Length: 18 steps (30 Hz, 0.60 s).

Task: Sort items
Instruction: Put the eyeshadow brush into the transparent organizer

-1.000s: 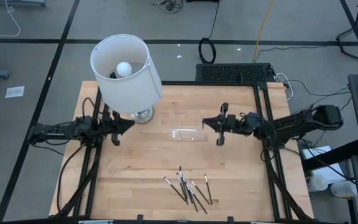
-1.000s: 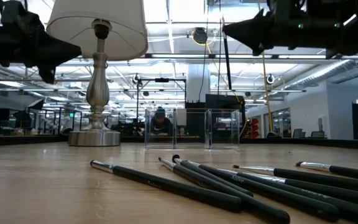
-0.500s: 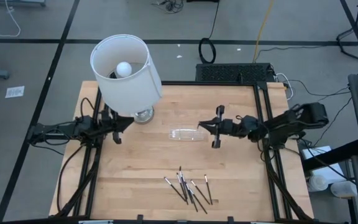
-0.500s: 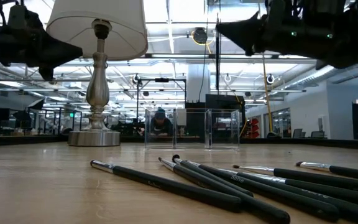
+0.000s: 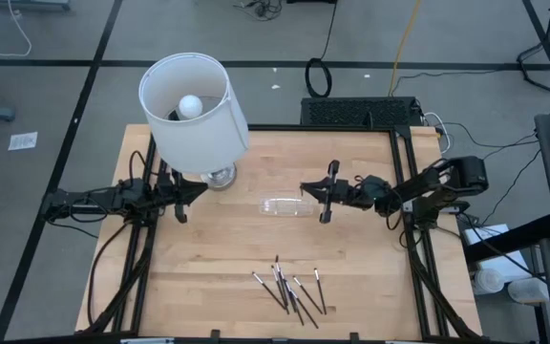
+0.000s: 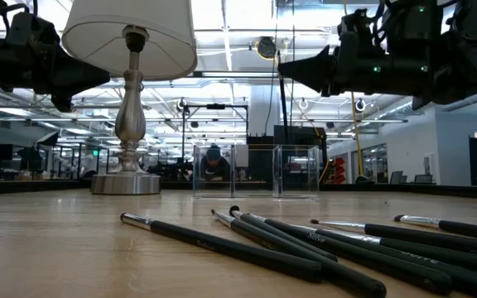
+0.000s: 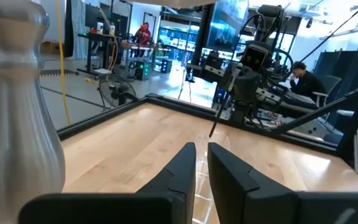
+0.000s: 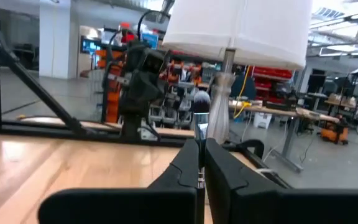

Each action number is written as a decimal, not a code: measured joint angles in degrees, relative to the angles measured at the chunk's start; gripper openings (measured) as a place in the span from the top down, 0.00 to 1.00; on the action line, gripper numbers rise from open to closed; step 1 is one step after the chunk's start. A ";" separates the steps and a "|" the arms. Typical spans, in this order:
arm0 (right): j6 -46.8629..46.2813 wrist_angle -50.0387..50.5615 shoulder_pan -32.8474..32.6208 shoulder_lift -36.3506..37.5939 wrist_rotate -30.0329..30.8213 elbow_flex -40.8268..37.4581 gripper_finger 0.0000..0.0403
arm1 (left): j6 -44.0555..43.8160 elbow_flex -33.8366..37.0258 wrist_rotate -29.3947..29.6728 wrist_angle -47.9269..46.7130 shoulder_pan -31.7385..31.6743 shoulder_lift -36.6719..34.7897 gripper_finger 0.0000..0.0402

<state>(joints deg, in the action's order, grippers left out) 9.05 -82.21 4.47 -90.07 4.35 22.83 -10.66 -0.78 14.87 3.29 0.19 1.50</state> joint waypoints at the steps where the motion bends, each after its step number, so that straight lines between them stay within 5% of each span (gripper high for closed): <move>1: -0.20 -0.14 0.00 -0.10 0.00 0.00 1.00 | 0.00 0.00 0.02 0.00 0.00 0.00 0.88; 18: -1.03 -0.24 -0.35 -0.63 -0.14 -0.02 1.00 | -0.37 0.02 0.09 -0.02 0.00 0.00 0.88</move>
<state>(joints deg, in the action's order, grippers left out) 8.01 -82.46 4.12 -90.70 4.21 22.81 -11.03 -0.75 14.96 3.27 0.19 1.50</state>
